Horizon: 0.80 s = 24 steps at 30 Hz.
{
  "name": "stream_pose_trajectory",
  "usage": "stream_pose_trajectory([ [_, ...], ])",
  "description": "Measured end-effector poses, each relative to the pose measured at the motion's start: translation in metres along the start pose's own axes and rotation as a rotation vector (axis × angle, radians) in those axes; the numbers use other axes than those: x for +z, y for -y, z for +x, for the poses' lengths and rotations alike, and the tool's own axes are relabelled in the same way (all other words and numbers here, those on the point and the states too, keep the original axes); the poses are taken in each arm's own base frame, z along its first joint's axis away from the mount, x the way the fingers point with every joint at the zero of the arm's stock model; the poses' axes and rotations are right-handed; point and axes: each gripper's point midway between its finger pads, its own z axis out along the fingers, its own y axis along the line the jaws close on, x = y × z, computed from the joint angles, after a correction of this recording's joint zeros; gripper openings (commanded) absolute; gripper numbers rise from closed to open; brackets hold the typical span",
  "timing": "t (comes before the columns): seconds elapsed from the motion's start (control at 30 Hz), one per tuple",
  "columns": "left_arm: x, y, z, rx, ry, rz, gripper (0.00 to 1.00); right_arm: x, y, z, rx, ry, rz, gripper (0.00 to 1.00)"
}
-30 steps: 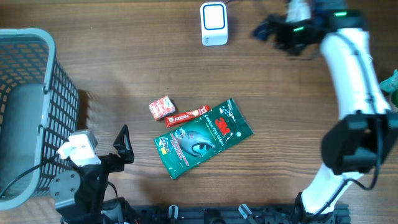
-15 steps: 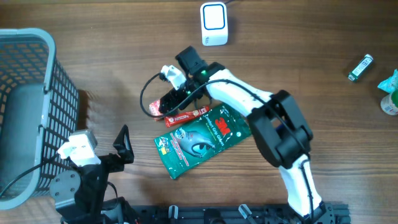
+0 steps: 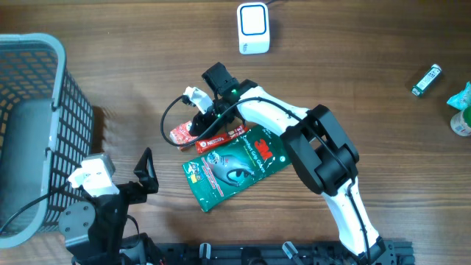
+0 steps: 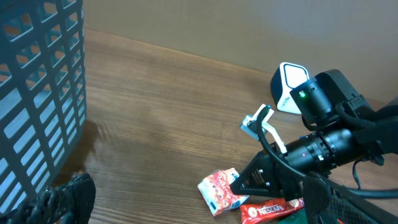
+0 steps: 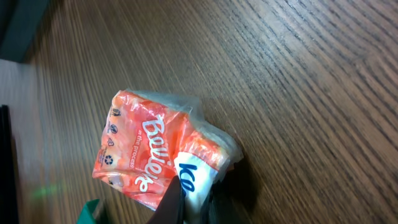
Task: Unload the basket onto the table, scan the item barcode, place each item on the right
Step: 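Grasp the red-white box with the right gripper, then lift the red-white box toward the scanner with right gripper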
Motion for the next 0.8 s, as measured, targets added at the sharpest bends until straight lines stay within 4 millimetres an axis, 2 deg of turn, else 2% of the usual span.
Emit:
stream_pose_trajectory([
  [0.13, 0.0, 0.0, 0.0, 0.0, 0.0, 0.0, 1.0, -0.001, 0.002, -0.001, 0.095, -0.003, 0.002, 0.04],
  [0.23, 0.0, 0.0, 0.0, 0.0, 0.0, 0.0, 1.0, -0.021, 0.014, 0.014, 0.352, -0.065, 0.019, 0.04],
  [0.27, 0.0, 0.0, 0.0, 0.0, 0.0, 0.0, 1.0, -0.035, 0.024, 0.018, 0.465, -0.069, 0.035, 0.04],
  [0.37, 0.0, 0.0, 0.0, 0.0, 0.0, 0.0, 1.0, -0.107, 0.059, 0.038, 0.926, -0.051, 0.118, 0.04],
  [0.47, 0.0, 0.0, 0.0, 0.0, 0.0, 0.0, 1.0, -0.178, 0.071, 0.04, 1.176, 0.05, 0.115, 0.04],
  [0.53, 0.0, 0.0, 0.0, 0.0, 0.0, 0.0, 1.0, -0.201, 0.07, 0.041, 1.263, 0.081, 0.084, 0.04],
  [0.63, 0.0, 0.0, 0.0, 0.0, 0.0, 0.0, 1.0, -0.203, 0.077, 0.056, 1.307, 0.058, 0.169, 0.05],
  [0.67, 0.0, 0.0, 0.0, 0.0, 0.0, 0.0, 1.0, -0.205, 0.082, 0.067, 1.323, 0.034, 0.234, 0.08],
  [0.7, 0.0, 0.0, 0.0, 0.0, 0.0, 0.0, 1.0, -0.207, 0.086, 0.078, 1.336, 0.014, 0.301, 0.41],
  [0.73, 0.0, 0.0, 0.0, 0.0, 0.0, 0.0, 1.0, -0.211, 0.094, 0.087, 1.337, 0.006, 0.379, 0.58],
  [0.8, 0.0, 0.0, 0.0, 0.0, 0.0, 0.0, 1.0, -0.22, 0.113, 0.097, 1.318, 0.027, 0.522, 0.6],
])
